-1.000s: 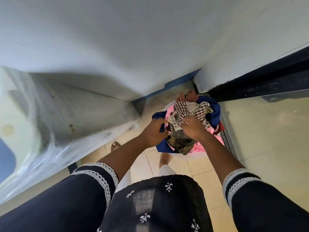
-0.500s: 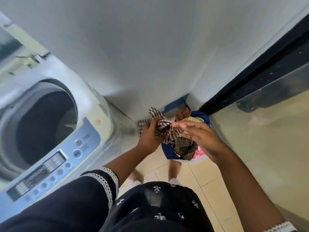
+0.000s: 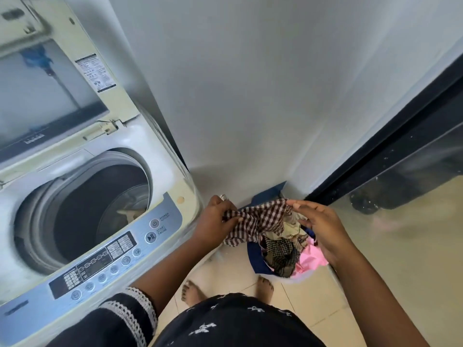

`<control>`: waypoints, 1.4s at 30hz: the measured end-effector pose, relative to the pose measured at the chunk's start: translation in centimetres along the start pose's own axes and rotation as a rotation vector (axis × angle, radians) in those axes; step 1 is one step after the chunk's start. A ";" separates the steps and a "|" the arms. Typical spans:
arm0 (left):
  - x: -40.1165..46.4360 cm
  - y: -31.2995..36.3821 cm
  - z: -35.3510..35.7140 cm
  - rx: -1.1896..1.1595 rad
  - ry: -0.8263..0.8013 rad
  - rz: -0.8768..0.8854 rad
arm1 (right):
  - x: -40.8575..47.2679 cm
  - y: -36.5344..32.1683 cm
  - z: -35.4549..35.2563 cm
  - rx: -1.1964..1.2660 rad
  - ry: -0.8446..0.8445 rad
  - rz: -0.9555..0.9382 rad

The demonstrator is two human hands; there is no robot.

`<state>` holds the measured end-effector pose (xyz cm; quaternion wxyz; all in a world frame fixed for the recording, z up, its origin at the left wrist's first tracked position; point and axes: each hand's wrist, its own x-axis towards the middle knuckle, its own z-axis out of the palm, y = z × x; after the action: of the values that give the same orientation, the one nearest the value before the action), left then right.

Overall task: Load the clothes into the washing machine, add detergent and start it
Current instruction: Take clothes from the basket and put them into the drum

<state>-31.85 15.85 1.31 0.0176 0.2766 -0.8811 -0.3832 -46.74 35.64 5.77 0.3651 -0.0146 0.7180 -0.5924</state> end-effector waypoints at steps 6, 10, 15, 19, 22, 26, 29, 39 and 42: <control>-0.5 1.1 0.3 -0.141 -0.254 -0.092 | -2.3 -2.7 2.6 0.256 -0.403 0.003; -0.2 1.6 0.8 -0.235 -0.114 -0.150 | -2.5 -4.5 3.3 0.386 -0.533 -0.053; 0.0 1.5 -0.3 -0.387 0.106 -0.232 | -0.4 -4.5 2.5 0.291 -0.179 -0.005; 0.1 1.6 -1.5 -0.477 0.172 -0.197 | 0.5 -2.8 3.0 -0.207 0.076 -0.040; -0.1 1.9 -1.9 -0.542 0.157 -0.173 | -0.2 -2.8 4.7 -0.584 -0.036 -0.304; -0.6 3.1 -2.1 -0.850 0.108 -0.134 | -0.4 -2.1 7.7 -0.636 -0.240 -0.208; -1.3 3.2 -2.9 -1.048 0.053 -0.130 | -0.9 -2.0 8.9 -0.409 -0.309 -0.104; -4.3 0.0 -5.9 -1.144 -0.144 -0.558 | -0.7 -2.0 13.5 0.166 -0.205 -0.009; -5.3 -1.4 -7.6 -1.334 0.009 -0.417 | -0.8 -1.3 15.5 0.024 -0.229 -0.025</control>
<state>-24.85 12.71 6.67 0.1134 0.3715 -0.3863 -0.8366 -38.27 22.63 6.80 0.4374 -0.0866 0.6643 -0.5999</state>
